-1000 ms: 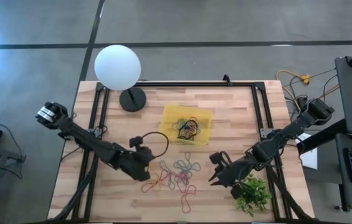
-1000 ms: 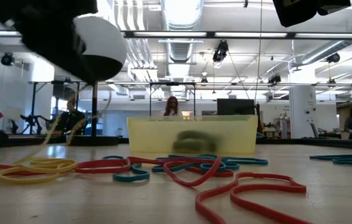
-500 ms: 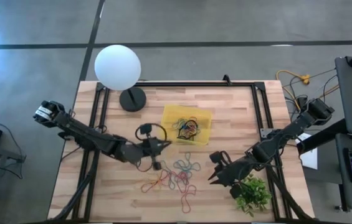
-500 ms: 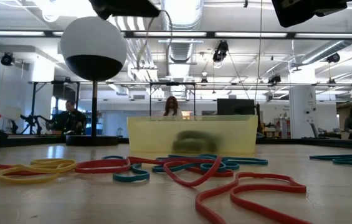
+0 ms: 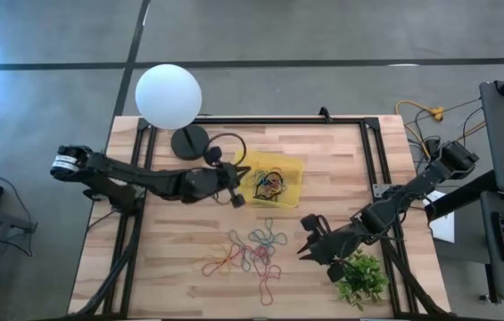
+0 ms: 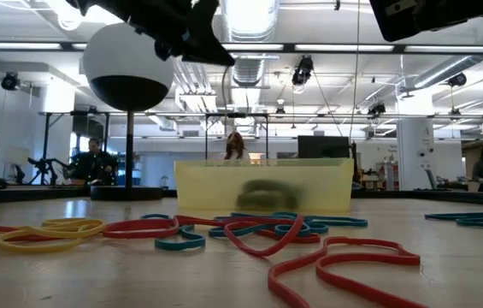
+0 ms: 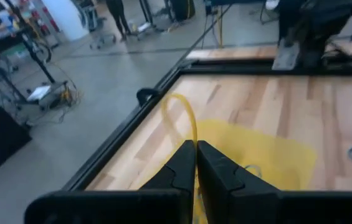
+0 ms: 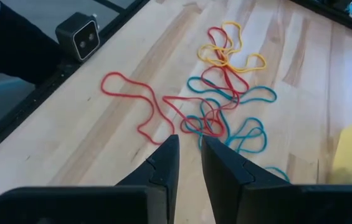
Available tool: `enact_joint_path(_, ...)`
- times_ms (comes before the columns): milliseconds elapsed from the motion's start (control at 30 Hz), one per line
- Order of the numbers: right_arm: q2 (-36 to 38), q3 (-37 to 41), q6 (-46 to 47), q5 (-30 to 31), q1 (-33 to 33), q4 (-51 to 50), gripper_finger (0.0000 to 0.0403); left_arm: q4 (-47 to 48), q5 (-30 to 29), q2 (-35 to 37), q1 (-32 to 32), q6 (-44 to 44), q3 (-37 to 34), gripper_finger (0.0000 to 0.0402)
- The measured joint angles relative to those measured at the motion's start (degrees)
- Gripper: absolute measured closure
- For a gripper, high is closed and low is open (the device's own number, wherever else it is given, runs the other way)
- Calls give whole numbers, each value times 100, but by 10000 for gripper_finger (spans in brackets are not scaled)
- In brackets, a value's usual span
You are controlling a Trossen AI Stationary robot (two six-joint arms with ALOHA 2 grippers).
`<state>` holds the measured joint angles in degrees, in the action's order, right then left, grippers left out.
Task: Pick and place rubber bands into bin
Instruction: Put the yellow rubber band into the yellow bin
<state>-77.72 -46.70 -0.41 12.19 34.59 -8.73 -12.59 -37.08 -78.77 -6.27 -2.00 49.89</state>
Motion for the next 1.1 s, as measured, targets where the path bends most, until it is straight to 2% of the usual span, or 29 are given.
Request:
enact_joint_path(333, 3, 43, 0, 2, 0, 1, 346, -758, 829, -843, 705, 11, 118, 402)
enact_joint_path(633, 5, 89, -7, 2, 0, -6, 346, -725, 966, -1469, 897, 125, 473, 397)
enact_joint_path(733, 8, 112, -8, 2, 0, -8, 346, -741, 1208, -1579, 966, 137, 563, 379)
enact_joint_path(967, 8, 131, -16, 1, 0, -51, 346, -705, 1246, -1591, 1016, 163, 579, 323)
enact_joint_path(1100, 8, 133, 34, 2, 0, -125, 346, -134, 1650, -1241, 934, 170, 579, 310)
